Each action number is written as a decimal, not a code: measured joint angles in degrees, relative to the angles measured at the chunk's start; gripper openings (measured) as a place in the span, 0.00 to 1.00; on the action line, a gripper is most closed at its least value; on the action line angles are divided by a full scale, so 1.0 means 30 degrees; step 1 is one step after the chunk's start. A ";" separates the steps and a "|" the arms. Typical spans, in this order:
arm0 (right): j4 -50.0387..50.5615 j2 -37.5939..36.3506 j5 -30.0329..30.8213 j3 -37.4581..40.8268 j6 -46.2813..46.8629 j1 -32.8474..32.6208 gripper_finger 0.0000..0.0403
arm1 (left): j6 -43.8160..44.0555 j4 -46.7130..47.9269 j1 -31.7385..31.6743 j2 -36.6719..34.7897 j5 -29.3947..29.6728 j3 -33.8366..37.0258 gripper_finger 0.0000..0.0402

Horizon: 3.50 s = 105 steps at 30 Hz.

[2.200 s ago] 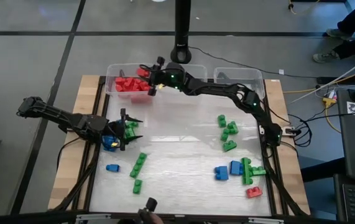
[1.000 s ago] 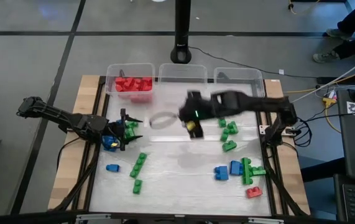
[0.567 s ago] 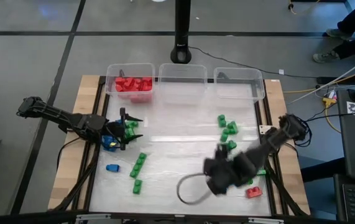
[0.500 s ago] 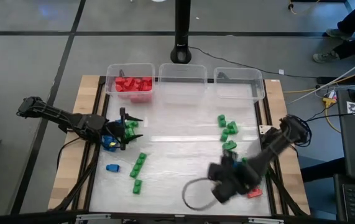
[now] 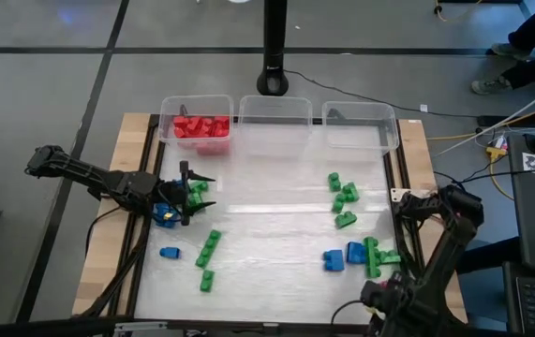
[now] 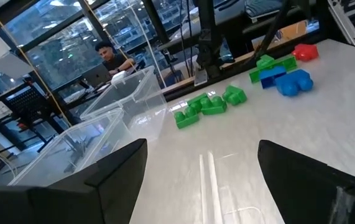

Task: Sort blocks
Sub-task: Put the red game piece into the left transparent bin

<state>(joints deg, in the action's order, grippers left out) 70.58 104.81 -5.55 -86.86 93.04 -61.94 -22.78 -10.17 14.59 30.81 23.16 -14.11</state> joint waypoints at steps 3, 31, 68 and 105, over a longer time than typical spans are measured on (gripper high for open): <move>-0.0082 0.0000 0.0031 0.0813 -0.0378 -0.0169 0.81 | 0.0062 0.0000 -0.0007 0.0000 0.0000 0.0000 0.74; -0.5673 -0.0076 -0.0242 0.7824 -0.6679 -0.0099 0.80 | 0.0091 0.0007 -0.0007 0.0000 0.0000 0.0000 0.74; -0.7116 0.0000 0.4893 0.1517 -1.8219 0.8097 0.03 | 0.0171 -0.0437 0.0000 0.0000 -0.0007 0.0000 0.74; -2.6585 0.0228 0.5687 0.1464 -4.0464 2.4267 0.05 | 0.2096 0.4409 -0.0007 -0.2360 0.1519 -0.0007 0.74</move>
<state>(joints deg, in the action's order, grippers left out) -9.17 105.50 11.52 -82.47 -28.35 10.86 -16.49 3.05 14.57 23.73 27.71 -14.13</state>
